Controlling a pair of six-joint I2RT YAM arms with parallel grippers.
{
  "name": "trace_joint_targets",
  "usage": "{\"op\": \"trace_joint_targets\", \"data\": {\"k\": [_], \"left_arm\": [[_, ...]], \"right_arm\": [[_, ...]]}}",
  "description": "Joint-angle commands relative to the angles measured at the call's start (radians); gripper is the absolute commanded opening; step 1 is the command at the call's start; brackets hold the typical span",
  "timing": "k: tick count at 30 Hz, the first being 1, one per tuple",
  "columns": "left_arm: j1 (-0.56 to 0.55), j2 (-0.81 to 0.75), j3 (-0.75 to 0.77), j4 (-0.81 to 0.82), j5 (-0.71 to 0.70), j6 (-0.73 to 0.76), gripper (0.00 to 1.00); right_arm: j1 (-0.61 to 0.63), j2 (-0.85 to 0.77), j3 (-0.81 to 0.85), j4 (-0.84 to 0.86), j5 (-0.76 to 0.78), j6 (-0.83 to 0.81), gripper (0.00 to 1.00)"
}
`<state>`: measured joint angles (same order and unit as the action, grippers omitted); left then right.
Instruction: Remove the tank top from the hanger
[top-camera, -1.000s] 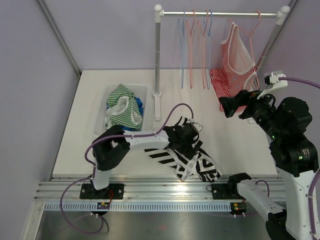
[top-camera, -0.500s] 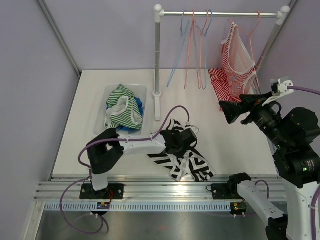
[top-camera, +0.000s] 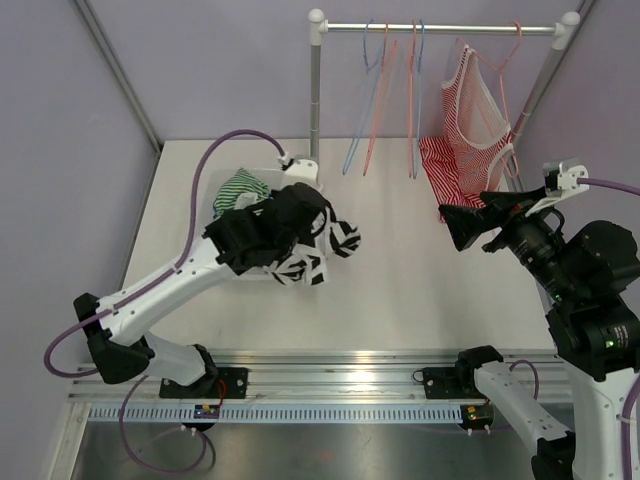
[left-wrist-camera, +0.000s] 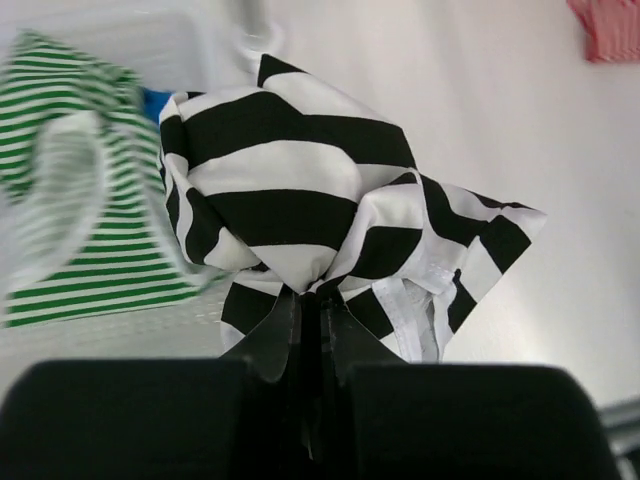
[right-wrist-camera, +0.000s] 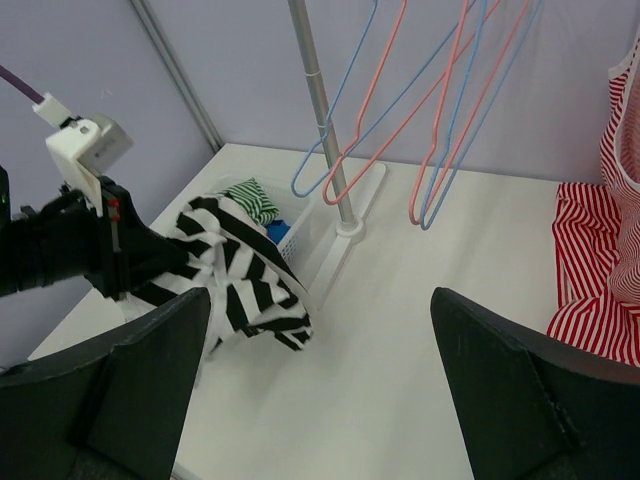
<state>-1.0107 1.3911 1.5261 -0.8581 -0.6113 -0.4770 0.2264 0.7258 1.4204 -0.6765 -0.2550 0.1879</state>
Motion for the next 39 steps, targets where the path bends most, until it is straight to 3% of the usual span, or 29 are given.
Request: {"op": "trace_joint_targets", "data": {"k": [1,7,16,19,21,23,26,31,39], "left_arm": [[0.090,-0.055,0.061,-0.143,-0.131,0.027,0.00],[0.319,-0.060,0.201,-0.114,0.010,0.141,0.00],[0.592,0.146,0.502,-0.145,0.399,0.206,0.00],[0.681,0.200,0.474,-0.137,0.490,0.173,0.00],[0.745,0.210,0.355,-0.081,0.531,0.150,0.00],[0.793,0.235,0.284,-0.052,0.495,0.137,0.00],[0.830,0.366,0.209,-0.050,0.469,0.130,0.00],[0.813,0.688,0.221,-0.121,0.436,0.133,0.00],[0.771,0.799,0.157,-0.055,0.392,0.089,0.00]], "right_arm": [[-0.001,-0.017,0.022,0.048,-0.001,0.002,1.00],[-0.001,-0.025,0.020,0.072,-0.018,0.022,0.99],[-0.001,-0.026,0.002,0.101,-0.035,0.031,1.00],[-0.001,-0.032,-0.008,0.103,-0.038,0.031,1.00],[-0.001,-0.037,-0.014,0.107,-0.038,0.030,0.99],[-0.001,-0.040,-0.017,0.107,-0.036,0.022,1.00],[-0.002,-0.034,-0.017,0.107,-0.029,0.018,0.99],[-0.002,-0.028,-0.028,0.124,-0.039,0.022,1.00],[-0.002,-0.014,-0.025,0.101,-0.018,-0.004,1.00]]}}
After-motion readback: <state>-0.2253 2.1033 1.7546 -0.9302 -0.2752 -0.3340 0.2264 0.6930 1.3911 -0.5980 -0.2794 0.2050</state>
